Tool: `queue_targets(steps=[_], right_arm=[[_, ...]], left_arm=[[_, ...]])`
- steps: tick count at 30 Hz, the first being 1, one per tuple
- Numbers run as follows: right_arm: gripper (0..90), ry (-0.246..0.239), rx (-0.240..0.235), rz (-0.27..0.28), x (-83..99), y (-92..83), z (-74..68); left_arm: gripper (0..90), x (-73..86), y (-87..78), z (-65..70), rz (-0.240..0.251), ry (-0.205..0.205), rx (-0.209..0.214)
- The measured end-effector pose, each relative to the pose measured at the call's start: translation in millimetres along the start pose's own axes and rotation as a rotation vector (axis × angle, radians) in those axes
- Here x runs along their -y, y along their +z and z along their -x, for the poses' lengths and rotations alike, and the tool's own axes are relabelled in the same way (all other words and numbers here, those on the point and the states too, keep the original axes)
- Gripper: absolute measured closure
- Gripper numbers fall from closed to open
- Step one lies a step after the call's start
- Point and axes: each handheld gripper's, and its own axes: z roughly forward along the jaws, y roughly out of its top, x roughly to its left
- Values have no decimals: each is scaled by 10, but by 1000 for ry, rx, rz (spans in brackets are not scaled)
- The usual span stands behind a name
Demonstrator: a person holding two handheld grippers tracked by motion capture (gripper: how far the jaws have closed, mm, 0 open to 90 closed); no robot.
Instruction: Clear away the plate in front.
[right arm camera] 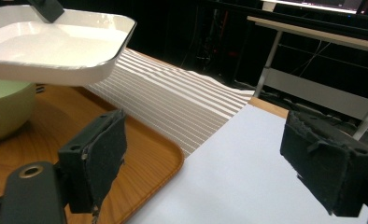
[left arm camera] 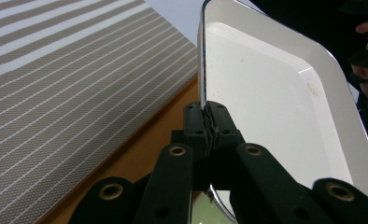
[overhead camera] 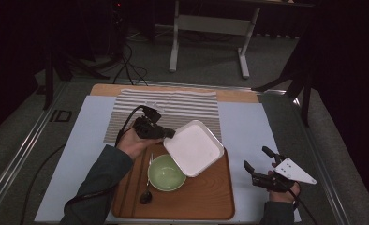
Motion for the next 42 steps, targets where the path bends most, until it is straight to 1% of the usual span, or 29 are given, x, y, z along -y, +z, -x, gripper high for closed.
queue_targets(steps=[4, 9, 10, 11, 14, 18, 22, 28, 33, 36, 40, 42], right_arm=[[140, 0, -1, -1, 1, 0, 2], [140, 0, 1, -1, 0, -4, 4], [140, 0, 1, -1, 0, -4, 4], [140, 0, 2, -1, 0, -5, 4], [140, -2, 1, -1, -2, -8, 1], [140, -2, 1, 1, -1, -10, 6], [140, -2, 0, 0, -1, -8, 9], [141, 3, 3, 3, -2, -15, 9], [140, -3, 2, -1, -2, -6, 6], [140, -3, 5, -1, -3, -3, 9], [140, 1, 10, 1, -2, -8, 15], [140, 1, 10, 2, -2, -8, 15]], left_arm=[[890, -9, 32, 60, -17, 10, 4], [890, -22, 88, 156, -37, 37, 14], [890, -22, 88, 156, -37, 37, 14], [890, -27, 113, 194, -47, 49, 20], [890, -31, 151, 245, -66, 65, 26], [890, -33, 205, 299, -90, 76, 35], [890, -47, 262, 357, -104, 87, 36], [889, -43, 333, 413, -133, 103, 41], [889, -11, 374, 434, -154, 102, 42], [889, 5, 404, 464, -171, 115, 40], [888, 9, 432, 486, -182, 118, 38], [888, 5, 456, 500, -198, 129, 38]])
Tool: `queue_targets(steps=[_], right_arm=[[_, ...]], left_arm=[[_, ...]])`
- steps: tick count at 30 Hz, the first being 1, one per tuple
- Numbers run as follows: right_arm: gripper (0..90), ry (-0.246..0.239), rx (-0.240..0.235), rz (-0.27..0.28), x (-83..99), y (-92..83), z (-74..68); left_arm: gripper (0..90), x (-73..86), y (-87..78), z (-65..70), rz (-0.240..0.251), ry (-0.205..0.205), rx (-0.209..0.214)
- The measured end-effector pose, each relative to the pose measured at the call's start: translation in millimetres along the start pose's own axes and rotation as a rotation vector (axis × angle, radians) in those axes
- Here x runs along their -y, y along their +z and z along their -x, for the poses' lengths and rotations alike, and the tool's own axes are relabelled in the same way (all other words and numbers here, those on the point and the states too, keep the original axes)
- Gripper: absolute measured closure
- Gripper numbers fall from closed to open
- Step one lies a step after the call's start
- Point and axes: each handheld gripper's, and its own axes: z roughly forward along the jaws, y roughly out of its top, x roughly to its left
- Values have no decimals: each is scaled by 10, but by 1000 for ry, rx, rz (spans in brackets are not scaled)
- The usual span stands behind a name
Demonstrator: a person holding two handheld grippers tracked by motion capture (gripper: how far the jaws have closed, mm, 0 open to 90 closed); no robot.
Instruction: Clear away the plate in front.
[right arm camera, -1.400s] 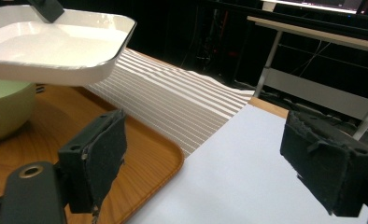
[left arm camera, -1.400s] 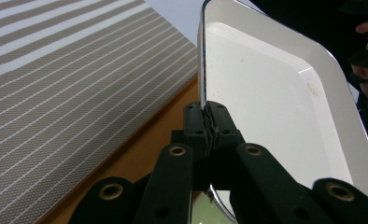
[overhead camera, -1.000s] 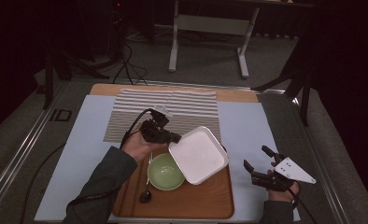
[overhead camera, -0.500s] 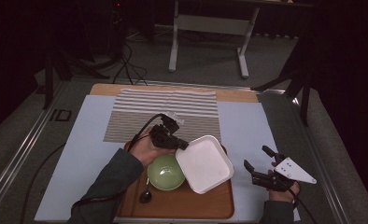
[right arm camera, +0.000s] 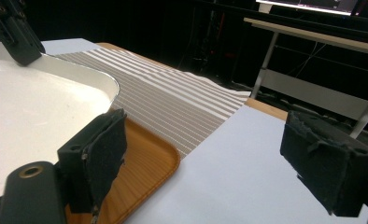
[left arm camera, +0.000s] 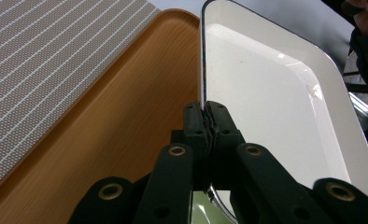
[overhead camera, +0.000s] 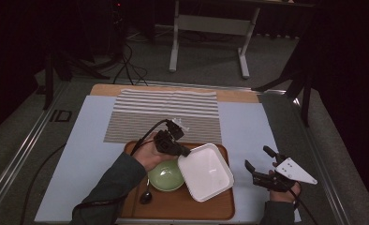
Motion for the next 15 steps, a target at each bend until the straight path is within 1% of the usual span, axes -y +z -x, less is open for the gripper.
queue_targets(steps=[1, 5, 12, 15], right_arm=[[140, -2, -1, 0, 0, 1, 1], [140, -2, -2, -1, -1, 4, -2], [140, -2, -3, 1, -2, 9, -4], [140, -1, -3, -1, 1, 12, -2]], left_arm=[[888, -3, 11, 10, 0, -2, 0], [888, -25, 52, 47, -19, 11, -2], [888, -23, 75, 63, -33, 21, -2], [888, -17, 81, 58, -48, 26, -5]])
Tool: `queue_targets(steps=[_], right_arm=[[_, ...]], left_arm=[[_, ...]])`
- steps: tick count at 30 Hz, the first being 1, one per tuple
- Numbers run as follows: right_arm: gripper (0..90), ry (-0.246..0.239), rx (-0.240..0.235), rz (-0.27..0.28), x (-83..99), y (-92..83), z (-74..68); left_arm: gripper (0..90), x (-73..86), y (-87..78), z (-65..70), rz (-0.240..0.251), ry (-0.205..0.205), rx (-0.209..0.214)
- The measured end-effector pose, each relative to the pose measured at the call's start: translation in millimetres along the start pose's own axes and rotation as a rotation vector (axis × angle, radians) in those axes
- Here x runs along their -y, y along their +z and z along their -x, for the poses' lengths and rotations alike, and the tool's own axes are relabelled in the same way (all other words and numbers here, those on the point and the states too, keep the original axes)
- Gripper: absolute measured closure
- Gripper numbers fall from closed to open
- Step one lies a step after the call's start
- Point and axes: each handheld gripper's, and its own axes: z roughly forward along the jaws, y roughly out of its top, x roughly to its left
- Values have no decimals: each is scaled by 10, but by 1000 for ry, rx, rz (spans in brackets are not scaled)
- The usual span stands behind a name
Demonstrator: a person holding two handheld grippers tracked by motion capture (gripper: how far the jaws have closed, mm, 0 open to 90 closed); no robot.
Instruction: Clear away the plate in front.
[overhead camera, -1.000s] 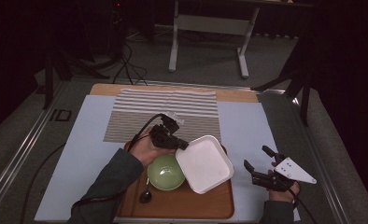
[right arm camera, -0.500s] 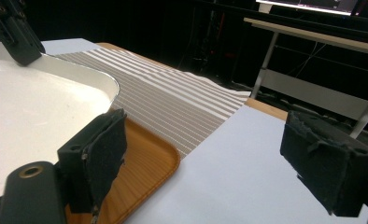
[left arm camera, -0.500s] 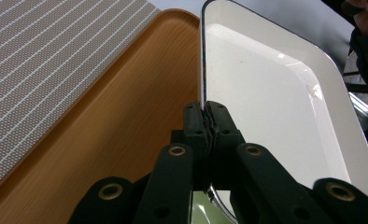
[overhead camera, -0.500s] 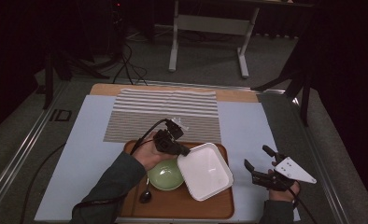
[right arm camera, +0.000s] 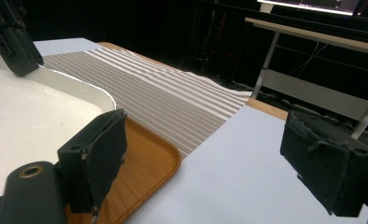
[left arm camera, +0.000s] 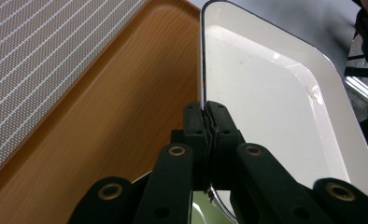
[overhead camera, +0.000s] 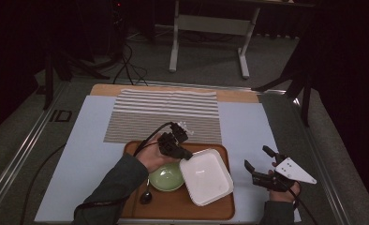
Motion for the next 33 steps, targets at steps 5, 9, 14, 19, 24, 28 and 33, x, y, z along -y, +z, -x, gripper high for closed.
queue_targets(steps=[5, 9, 14, 19, 24, 28, 33], right_arm=[[140, -1, -1, 1, -1, -1, -1], [140, -1, 0, 2, -2, -4, 1], [140, 0, 1, 2, -1, -6, 3], [140, 1, -1, 3, -1, -7, 4], [140, 0, 0, 3, -1, -6, 4], [140, 0, 0, 2, -2, -6, 2], [140, 1, 0, 2, -2, -6, 3]], left_arm=[[887, -7, 34, 7, -14, -3, -1], [887, -40, 80, 9, -31, 1, 2], [886, -82, 154, -7, -56, 2, 11], [884, -99, 216, -15, -76, 2, 19], [875, -142, 239, -6, -90, 8, 22], [873, -180, 282, -13, -99, 10, 25], [871, -210, 377, -45, -87, -13, 34]])
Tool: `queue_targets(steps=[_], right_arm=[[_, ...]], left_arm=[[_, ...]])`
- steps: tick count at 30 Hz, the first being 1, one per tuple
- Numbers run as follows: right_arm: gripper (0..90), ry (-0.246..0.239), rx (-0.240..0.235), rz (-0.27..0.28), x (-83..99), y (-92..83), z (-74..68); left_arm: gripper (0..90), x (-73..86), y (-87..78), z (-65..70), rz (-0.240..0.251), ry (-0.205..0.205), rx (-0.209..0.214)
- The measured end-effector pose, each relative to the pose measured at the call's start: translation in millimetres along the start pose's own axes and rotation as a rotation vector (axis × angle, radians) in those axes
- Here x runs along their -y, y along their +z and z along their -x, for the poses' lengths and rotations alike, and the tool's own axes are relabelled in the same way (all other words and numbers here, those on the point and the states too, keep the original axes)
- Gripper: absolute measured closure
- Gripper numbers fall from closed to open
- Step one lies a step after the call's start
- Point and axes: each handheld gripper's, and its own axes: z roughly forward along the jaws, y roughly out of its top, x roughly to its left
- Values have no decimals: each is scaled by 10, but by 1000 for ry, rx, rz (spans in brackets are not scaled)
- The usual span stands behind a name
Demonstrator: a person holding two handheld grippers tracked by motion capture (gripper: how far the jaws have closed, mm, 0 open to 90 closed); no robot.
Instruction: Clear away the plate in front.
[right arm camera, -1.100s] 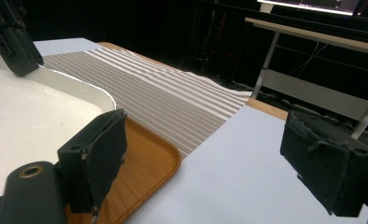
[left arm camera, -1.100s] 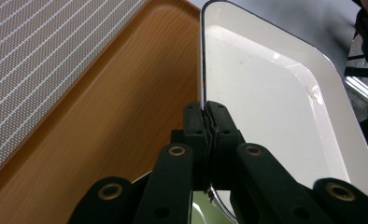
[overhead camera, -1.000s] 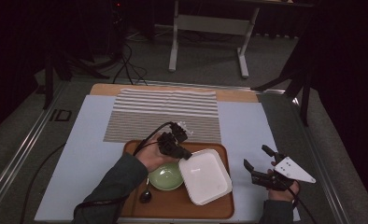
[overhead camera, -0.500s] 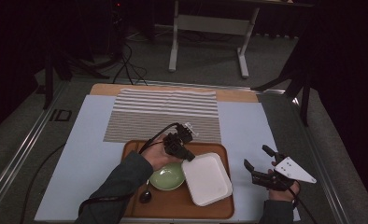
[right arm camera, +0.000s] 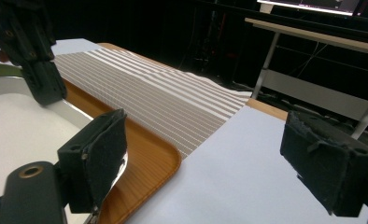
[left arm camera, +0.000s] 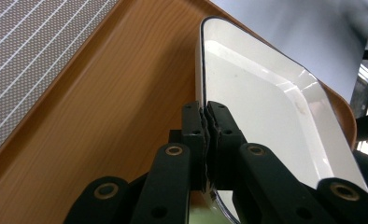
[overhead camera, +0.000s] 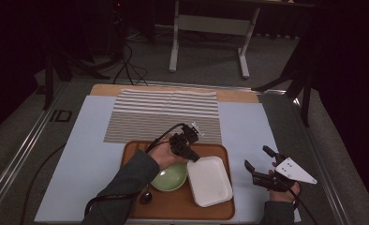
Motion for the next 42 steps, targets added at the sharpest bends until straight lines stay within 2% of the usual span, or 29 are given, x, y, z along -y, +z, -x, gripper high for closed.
queue_targets(steps=[3, 11, 12, 14, 16, 26, 28, 30, 42], right_arm=[[140, 2, 1, 1, 0, -4, 2], [140, -1, -1, 0, -1, -3, 0], [140, 2, 1, 3, -1, -5, 2], [140, 2, 0, 1, 0, -3, 3], [140, -1, -2, 0, 0, -2, 2], [141, -3, -2, -2, -1, 2, -4], [141, -3, -1, -2, -1, 3, -4], [140, -3, -1, -2, -1, 1, -3], [140, -5, -2, -2, 0, 2, -5]], left_arm=[[862, -11, 38, -20, 12, -13, 8], [811, -34, 128, -65, 8, -29, -8], [783, -25, 183, -86, 9, -36, -19], [735, -9, 196, -102, 17, -39, 0], [700, 6, 191, -116, 31, -49, 1], [614, 85, 7, -190, 120, -90, -7], [605, 85, 7, -190, 120, -90, -7], [581, 119, -90, -213, 154, -104, -17], [496, 235, -320, -269, 262, -142, -40]])
